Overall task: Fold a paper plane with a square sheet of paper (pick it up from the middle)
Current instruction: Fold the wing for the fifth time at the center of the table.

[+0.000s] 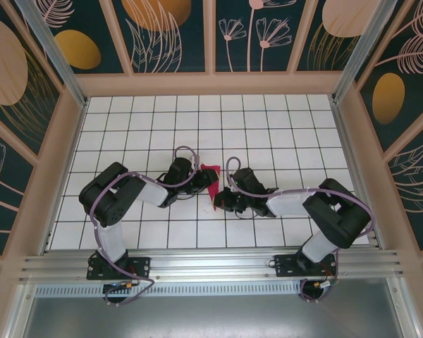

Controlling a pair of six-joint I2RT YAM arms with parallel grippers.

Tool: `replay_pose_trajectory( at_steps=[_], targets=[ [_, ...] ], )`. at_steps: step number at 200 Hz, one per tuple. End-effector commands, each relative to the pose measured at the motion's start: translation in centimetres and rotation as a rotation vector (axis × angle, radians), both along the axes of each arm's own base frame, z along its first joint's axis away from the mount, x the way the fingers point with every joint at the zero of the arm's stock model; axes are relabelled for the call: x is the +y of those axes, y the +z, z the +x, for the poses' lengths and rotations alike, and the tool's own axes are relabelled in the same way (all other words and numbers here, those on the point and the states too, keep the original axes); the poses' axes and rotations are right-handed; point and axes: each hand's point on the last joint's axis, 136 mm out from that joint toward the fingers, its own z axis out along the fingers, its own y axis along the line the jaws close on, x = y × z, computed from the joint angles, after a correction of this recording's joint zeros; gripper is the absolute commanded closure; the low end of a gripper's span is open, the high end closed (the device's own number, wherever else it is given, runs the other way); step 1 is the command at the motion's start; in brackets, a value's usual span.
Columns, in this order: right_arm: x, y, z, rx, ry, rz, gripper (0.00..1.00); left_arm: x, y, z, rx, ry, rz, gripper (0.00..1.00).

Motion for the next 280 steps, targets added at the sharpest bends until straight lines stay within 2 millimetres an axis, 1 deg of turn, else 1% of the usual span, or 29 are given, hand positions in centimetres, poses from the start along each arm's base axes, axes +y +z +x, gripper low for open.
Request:
replay_pose_trajectory(
  at_steps=[1,16,27,45,70,85,98,121,145,160,173,210,225,238,251,280],
  targets=[
    [0.9,0.2,-0.1,0.020,0.028,0.025,0.96,0.9,-2.8,-0.6,0.058,-0.002,0.071,0.55],
    [0.4,-1.5,-0.3,0.058,0.014,-0.017,0.96,0.9,-2.8,-0.6,0.058,-0.001,0.069,0.55],
    [0.0,-2.5,-0.9,0.085,0.010,-0.031,0.96,0.9,-2.8,-0.7,0.059,-0.001,0.070,0.55],
    [-0.3,-3.4,-2.0,0.122,0.019,-0.029,0.96,0.9,-2.9,-0.7,0.059,-0.004,0.070,0.55],
    [-1.7,-5.1,-3.3,0.173,0.006,-0.086,0.96,0.8,-2.7,-0.5,0.055,-0.003,0.068,0.55],
    [-2.2,-5.7,-3.7,0.183,0.017,-0.145,0.96,0.8,-2.7,-0.5,0.055,-0.003,0.068,0.55],
    [-1.9,-5.4,-3.9,0.167,0.042,-0.152,0.97,0.8,-2.7,-0.4,0.054,0.000,0.068,0.55],
    [-1.0,-4.0,-3.8,0.127,0.066,-0.114,0.96,0.8,-2.6,-0.4,0.055,-0.001,0.068,0.55],
    [-1.1,-4.0,-3.8,0.133,0.058,-0.107,0.96,0.8,-2.8,-0.5,0.061,0.001,0.072,0.55],
    [-0.9,-3.7,-4.0,0.131,0.061,-0.075,0.96,0.7,-2.6,-0.4,0.057,-0.001,0.069,0.55],
    [-1.2,-4.1,-4.1,0.145,0.056,-0.096,0.96,0.8,-2.5,-0.4,0.052,0.001,0.068,0.55],
    [-2.6,-6.4,-4.4,0.179,0.051,-0.172,0.97,0.4,-2.2,-0.5,0.049,-0.018,0.052,0.55],
    [-2.6,-6.3,-4.4,0.171,0.061,-0.174,0.97,0.2,-2.4,-0.5,0.051,-0.029,0.058,0.56],
    [-2.6,-5.8,-4.1,0.152,0.067,-0.176,0.97,0.5,-2.6,-0.5,0.058,-0.021,0.067,0.56],
    [-2.1,-4.8,-3.5,0.110,0.078,-0.164,0.97,0.6,-2.7,-0.5,0.056,-0.014,0.071,0.56],
    [-0.6,-1.5,-0.7,-0.001,0.044,-0.117,0.94,0.5,-2.9,-0.6,0.069,-0.009,0.058,0.56]
  ],
)
